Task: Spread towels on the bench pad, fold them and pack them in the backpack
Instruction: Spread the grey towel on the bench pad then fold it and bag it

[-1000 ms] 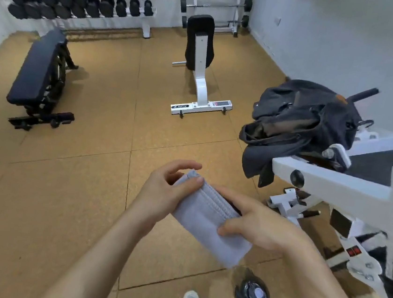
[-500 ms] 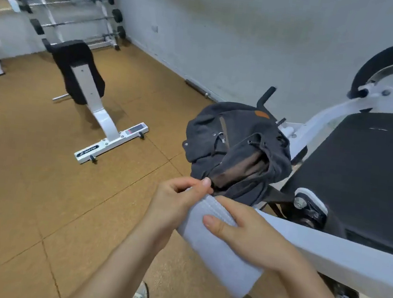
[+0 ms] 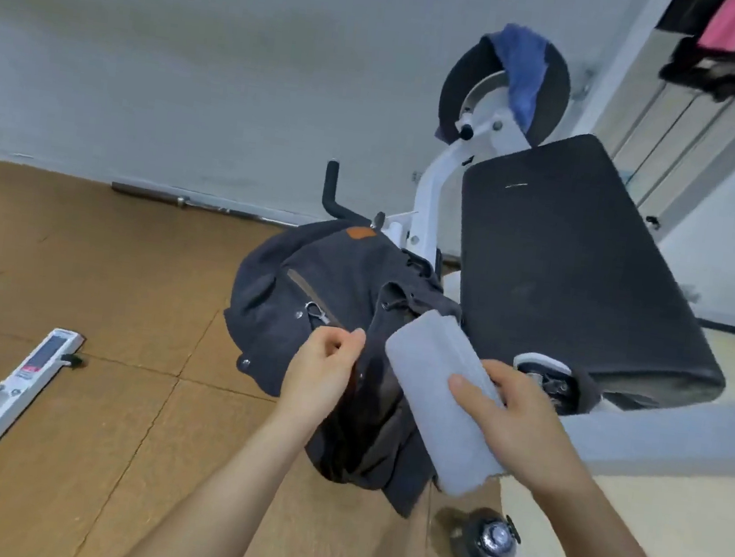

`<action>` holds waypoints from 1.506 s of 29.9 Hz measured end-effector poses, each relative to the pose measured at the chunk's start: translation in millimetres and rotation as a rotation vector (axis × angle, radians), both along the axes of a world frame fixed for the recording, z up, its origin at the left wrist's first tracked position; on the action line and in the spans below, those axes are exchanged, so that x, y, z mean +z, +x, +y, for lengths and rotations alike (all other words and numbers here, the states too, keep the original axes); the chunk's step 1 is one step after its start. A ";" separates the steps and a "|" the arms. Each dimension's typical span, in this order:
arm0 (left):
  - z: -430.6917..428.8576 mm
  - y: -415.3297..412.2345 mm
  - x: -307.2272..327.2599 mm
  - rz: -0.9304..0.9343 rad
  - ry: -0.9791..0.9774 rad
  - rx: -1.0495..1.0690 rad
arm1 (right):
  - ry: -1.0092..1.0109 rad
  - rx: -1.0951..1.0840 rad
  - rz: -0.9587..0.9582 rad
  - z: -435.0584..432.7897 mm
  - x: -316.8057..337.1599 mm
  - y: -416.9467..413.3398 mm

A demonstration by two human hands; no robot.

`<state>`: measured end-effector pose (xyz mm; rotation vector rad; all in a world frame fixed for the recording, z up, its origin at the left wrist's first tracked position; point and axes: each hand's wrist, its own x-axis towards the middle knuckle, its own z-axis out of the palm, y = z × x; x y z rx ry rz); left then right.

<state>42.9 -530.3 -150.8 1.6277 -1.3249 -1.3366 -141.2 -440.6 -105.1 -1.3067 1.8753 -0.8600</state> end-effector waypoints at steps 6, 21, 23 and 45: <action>-37.3 -26.3 -36.7 -0.108 0.027 -0.388 | -0.024 -0.297 -0.127 -34.9 -23.5 -15.7; -156.5 -20.7 96.2 -0.646 -0.402 -0.869 | -0.189 -0.501 0.406 -98.3 -49.7 -7.9; -159.3 -16.7 97.6 -1.049 -0.705 -0.925 | -0.193 -0.570 0.399 -97.5 -48.6 -4.8; -188.6 -27.8 158.6 0.012 0.060 -0.701 | -0.673 0.121 1.066 -153.5 11.1 33.1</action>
